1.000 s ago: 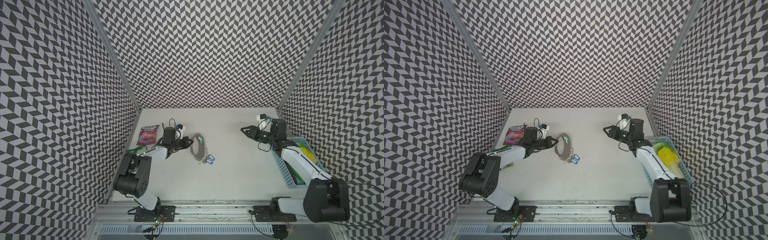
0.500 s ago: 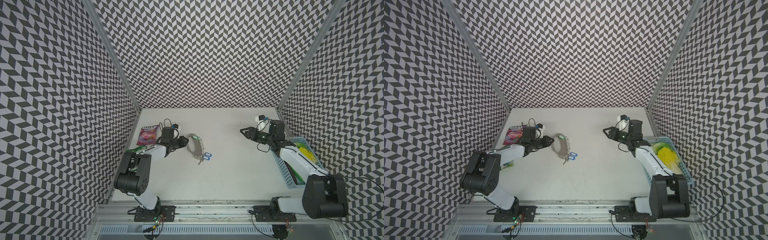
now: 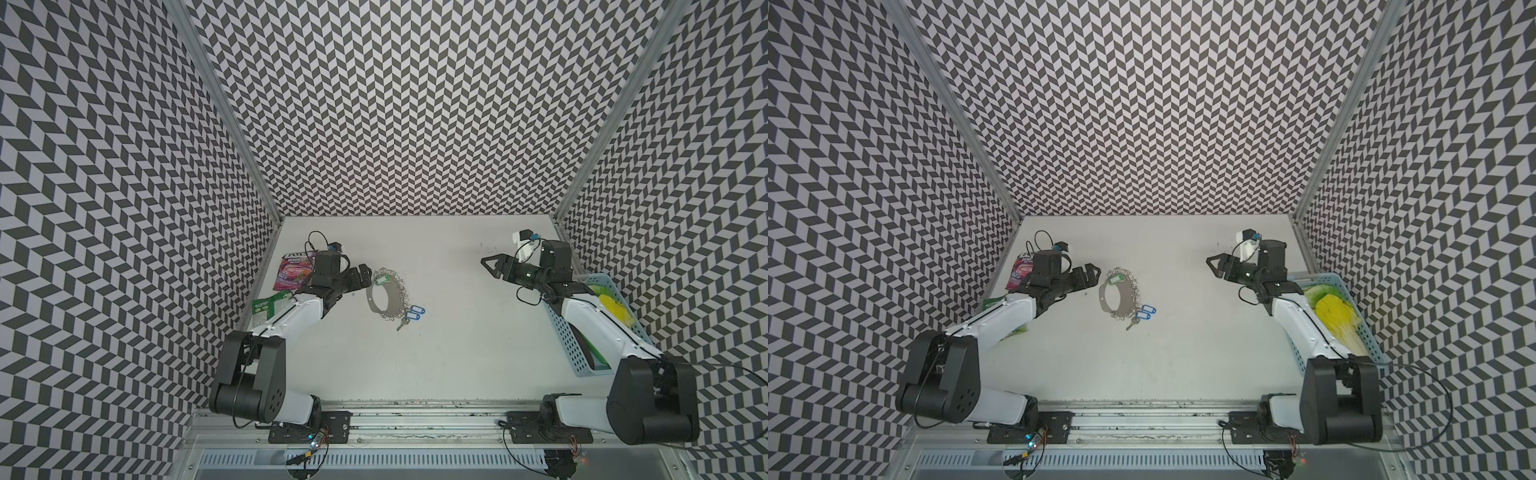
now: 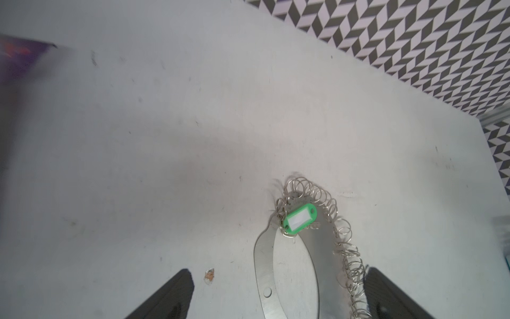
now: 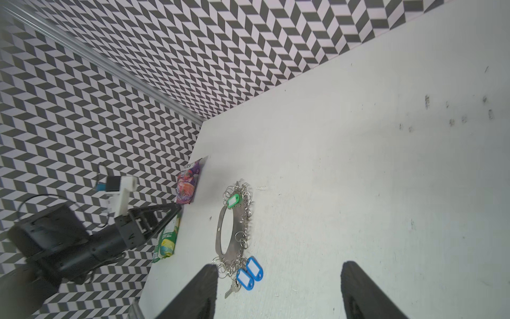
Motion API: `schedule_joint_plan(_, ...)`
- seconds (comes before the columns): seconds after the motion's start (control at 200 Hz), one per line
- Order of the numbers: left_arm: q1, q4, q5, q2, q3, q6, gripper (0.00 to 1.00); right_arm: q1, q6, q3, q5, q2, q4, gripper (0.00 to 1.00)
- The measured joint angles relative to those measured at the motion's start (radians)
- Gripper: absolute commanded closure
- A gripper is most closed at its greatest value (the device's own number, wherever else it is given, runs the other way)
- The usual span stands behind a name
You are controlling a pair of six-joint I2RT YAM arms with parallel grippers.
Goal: Attach keys to a key ring
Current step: Place the keyring at the center of the board, then reset both arms
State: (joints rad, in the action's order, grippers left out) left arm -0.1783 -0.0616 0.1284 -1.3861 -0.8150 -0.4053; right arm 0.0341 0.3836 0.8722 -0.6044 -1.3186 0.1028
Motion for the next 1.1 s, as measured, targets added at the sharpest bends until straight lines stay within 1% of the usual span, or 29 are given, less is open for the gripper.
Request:
schedule_joint_plan(0.15, -0.007, 0.04, -0.132, 0.225, 0.044, -0.008, 0.01, 0.0, -0.063, 0.048, 0.08, 0.032, 0.03, 0.14)
schedule_joint_plan(0.23, -0.011, 0.08, -0.2, 0.337, 0.079, -0.005, 0.01, 0.0, -0.097, 0.069, 0.165, 0.063, 0.031, 0.08)
schedule_joint_plan(0.346, -0.011, 0.121, -0.271, 0.43, 0.09, 0.029, 0.01, 0.0, -0.134, 0.08, 0.297, 0.108, 0.009, 0.01)
schedule_joint_plan(0.406, -0.011, 0.121, -0.296, 0.449, 0.075, 0.062, 0.01, 0.0, -0.146, 0.08, 0.357, 0.119, -0.021, 0.0)
schedule_joint_plan(0.551, -0.011, 0.107, -0.376, 0.441, -0.009, 0.114, 0.03, 0.0, -0.184, 0.063, 0.489, 0.121, -0.096, 0.0)
schedule_joint_plan(0.616, -0.011, 0.13, -0.416, 0.441, -0.011, 0.128, 0.03, 0.0, -0.211, 0.03, 0.526, 0.124, -0.149, 0.0)
schedule_joint_plan(0.676, -0.01, 0.179, -0.447, 0.438, 0.016, 0.157, 0.02, 0.0, -0.246, -0.037, 0.537, 0.137, -0.227, 0.0)
schedule_joint_plan(0.816, 0.006, 0.317, -0.503, 0.388, 0.176, 0.227, 0.02, 0.001, -0.315, -0.243, 0.579, 0.183, -0.39, 0.0)
schedule_joint_plan(1.001, 0.016, 0.578, -0.553, 0.224, 0.48, 0.259, 0.03, 0.001, -0.359, -0.486, 0.656, 0.183, -0.629, 0.0)
schedule_joint_plan(1.102, 0.016, 0.737, -0.576, 0.132, 0.563, 0.27, 0.02, 0.001, -0.374, -0.615, 0.664, 0.153, -0.809, 0.0)
